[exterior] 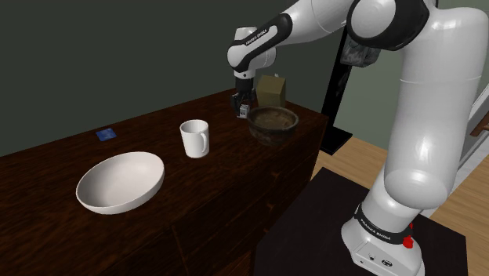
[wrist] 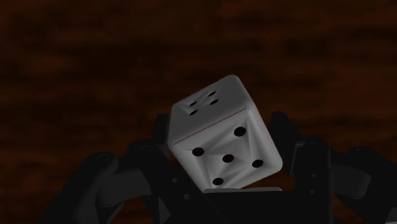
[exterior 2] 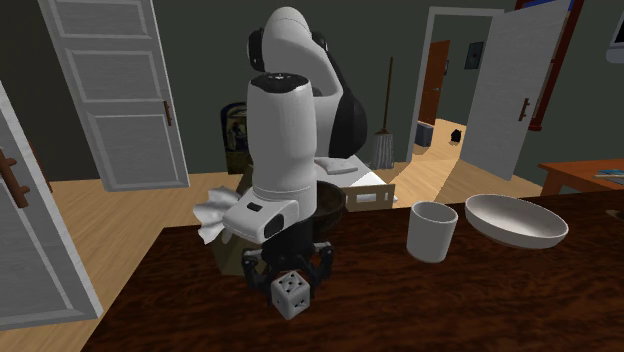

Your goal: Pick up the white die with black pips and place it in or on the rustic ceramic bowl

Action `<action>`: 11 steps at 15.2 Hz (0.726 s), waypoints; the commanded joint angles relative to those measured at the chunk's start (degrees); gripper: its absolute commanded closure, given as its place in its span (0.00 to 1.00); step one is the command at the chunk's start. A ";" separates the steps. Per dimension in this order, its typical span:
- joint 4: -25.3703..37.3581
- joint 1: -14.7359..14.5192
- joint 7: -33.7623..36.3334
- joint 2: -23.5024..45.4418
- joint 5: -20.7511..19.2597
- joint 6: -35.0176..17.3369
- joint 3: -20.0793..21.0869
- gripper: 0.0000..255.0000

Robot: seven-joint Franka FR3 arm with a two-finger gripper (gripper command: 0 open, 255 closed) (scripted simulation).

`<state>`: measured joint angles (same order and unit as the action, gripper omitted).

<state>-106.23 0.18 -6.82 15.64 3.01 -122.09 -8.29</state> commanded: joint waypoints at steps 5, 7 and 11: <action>-0.34 -0.01 0.03 0.14 0.01 -0.17 0.01 1.00; 0.25 -0.02 0.07 -0.12 -0.06 0.68 -0.02 1.00; 1.83 -0.06 0.24 -1.29 -0.30 3.41 -0.09 1.00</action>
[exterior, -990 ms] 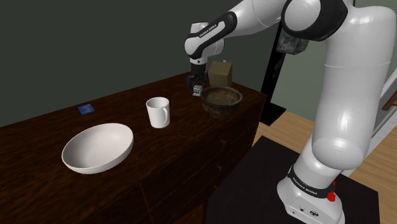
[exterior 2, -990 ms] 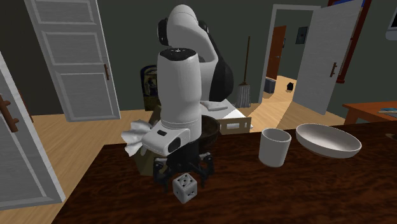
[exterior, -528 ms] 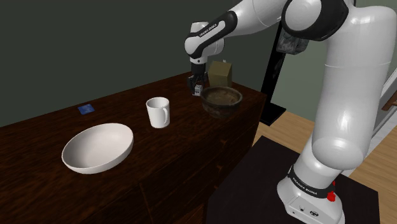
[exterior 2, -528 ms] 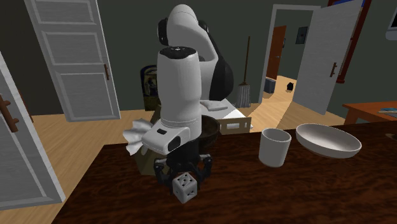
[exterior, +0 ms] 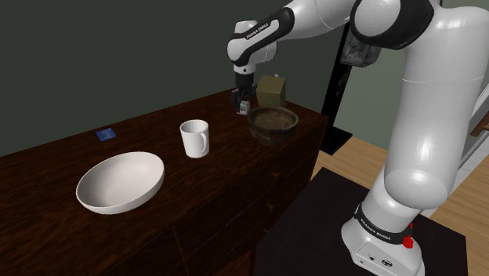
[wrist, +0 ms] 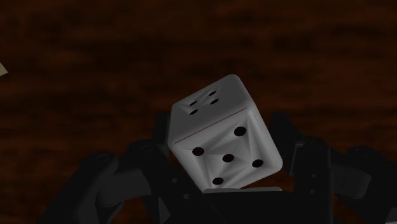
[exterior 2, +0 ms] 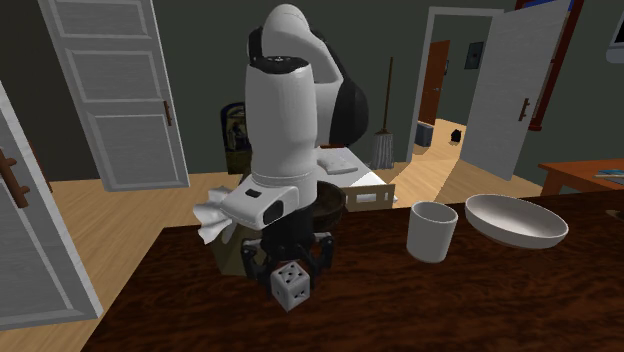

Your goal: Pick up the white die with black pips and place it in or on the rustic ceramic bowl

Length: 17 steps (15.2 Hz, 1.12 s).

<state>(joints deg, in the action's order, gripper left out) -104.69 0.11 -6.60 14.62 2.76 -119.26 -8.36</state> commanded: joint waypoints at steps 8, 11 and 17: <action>4.10 -0.05 0.29 -2.09 -0.44 6.20 -0.13 1.00; 5.76 -0.05 0.37 -2.59 -0.54 8.35 -0.16 1.00; 9.50 -0.04 0.49 -3.27 -0.69 12.75 -0.21 1.00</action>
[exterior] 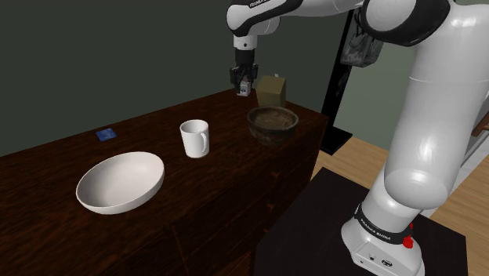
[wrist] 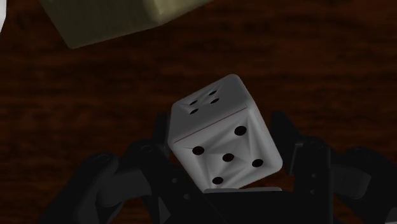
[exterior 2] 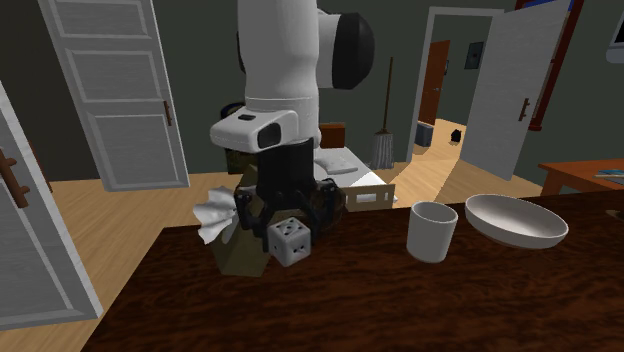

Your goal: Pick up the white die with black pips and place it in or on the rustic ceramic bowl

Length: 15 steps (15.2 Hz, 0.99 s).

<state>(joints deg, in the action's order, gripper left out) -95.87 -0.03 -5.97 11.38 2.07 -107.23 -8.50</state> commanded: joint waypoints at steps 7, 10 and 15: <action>5.79 0.16 -0.06 -0.23 -0.07 6.04 -0.12 1.00; 8.27 0.21 -0.04 -0.11 -0.06 8.39 -0.14 1.00; -4.55 -1.09 1.89 -10.07 -1.57 5.41 0.45 1.00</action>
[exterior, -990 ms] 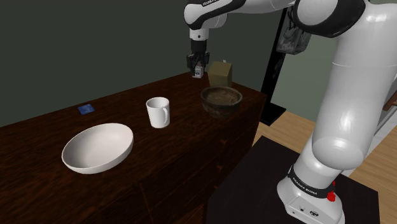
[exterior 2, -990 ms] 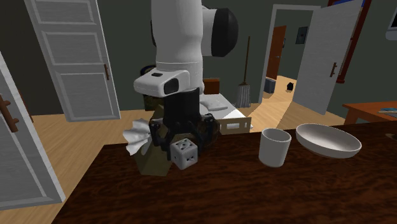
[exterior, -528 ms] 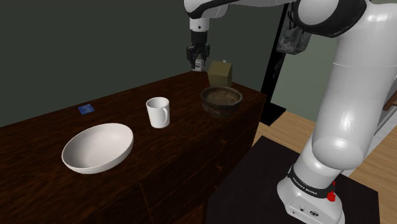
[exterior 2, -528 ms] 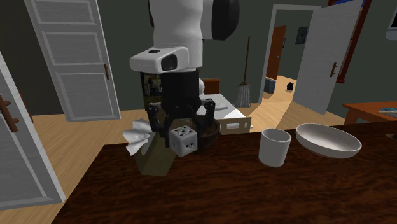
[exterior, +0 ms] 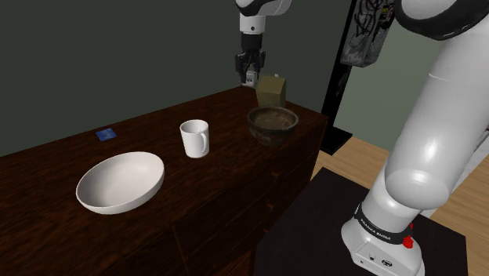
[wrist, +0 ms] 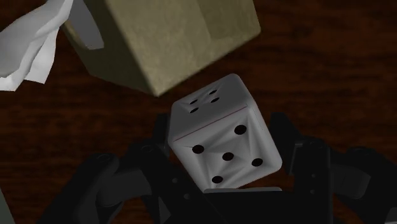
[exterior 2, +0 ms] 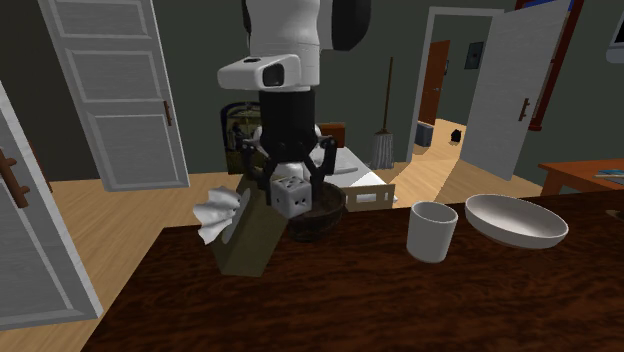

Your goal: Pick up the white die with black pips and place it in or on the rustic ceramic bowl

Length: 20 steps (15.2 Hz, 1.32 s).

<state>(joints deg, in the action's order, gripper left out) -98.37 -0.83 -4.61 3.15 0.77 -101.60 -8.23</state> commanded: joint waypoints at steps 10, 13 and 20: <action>-26.64 -1.78 5.86 -24.66 -2.37 -2.11 3.19 1.00; -32.06 -1.99 7.07 -29.91 -2.39 -2.26 4.10 1.00; -37.04 -1.94 7.06 -29.39 -2.47 -7.76 3.97 1.00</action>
<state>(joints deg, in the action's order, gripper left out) -134.56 -2.79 2.48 -26.22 -1.67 -108.49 -4.22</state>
